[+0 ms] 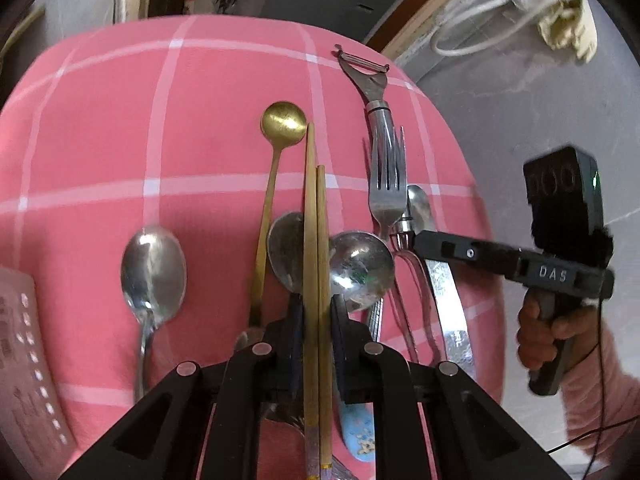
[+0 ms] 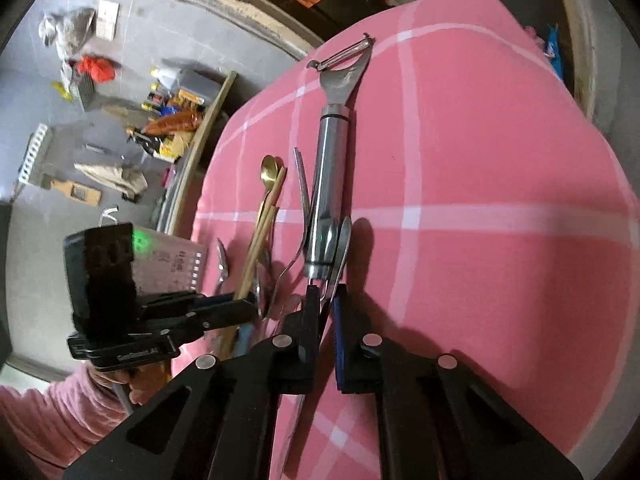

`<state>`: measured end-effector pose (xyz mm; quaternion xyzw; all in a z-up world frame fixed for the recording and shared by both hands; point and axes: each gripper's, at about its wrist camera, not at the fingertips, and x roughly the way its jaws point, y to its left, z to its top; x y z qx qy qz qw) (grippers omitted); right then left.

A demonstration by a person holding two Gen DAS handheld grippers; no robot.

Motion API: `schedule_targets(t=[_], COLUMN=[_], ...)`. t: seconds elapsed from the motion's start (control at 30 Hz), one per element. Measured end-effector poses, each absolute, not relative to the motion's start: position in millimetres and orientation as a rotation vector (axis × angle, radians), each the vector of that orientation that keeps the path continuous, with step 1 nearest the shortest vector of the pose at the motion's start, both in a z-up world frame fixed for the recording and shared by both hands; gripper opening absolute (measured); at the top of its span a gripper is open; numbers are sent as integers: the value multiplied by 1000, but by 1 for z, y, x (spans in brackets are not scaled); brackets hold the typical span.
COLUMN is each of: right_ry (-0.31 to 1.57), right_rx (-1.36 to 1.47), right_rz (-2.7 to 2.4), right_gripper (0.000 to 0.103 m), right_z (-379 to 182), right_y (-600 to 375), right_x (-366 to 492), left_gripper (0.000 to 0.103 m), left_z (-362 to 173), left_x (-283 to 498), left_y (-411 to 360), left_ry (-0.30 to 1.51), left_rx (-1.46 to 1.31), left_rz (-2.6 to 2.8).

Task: Organize utensils
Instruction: 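Grasp the wooden chopsticks with the left tool while the right tool grasps the knife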

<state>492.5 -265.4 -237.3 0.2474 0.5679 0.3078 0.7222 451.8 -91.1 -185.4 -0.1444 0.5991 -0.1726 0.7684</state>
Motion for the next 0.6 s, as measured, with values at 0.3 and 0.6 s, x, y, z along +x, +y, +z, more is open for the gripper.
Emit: schedule_targets(t=[0.3, 0.6], right_ry=[1233, 1166], right_rx=[580, 686], right_rz=[626, 509], right_gripper=[4, 1], right_z=[-235, -223], right_y=[-272, -281], right_x=[479, 449], left_gripper=[13, 12], left_z=[-199, -179], left_x=[454, 456], left_y=[-89, -87], left_ry=[1388, 1344], left_rx=[-350, -358], left_rz=[-439, -482])
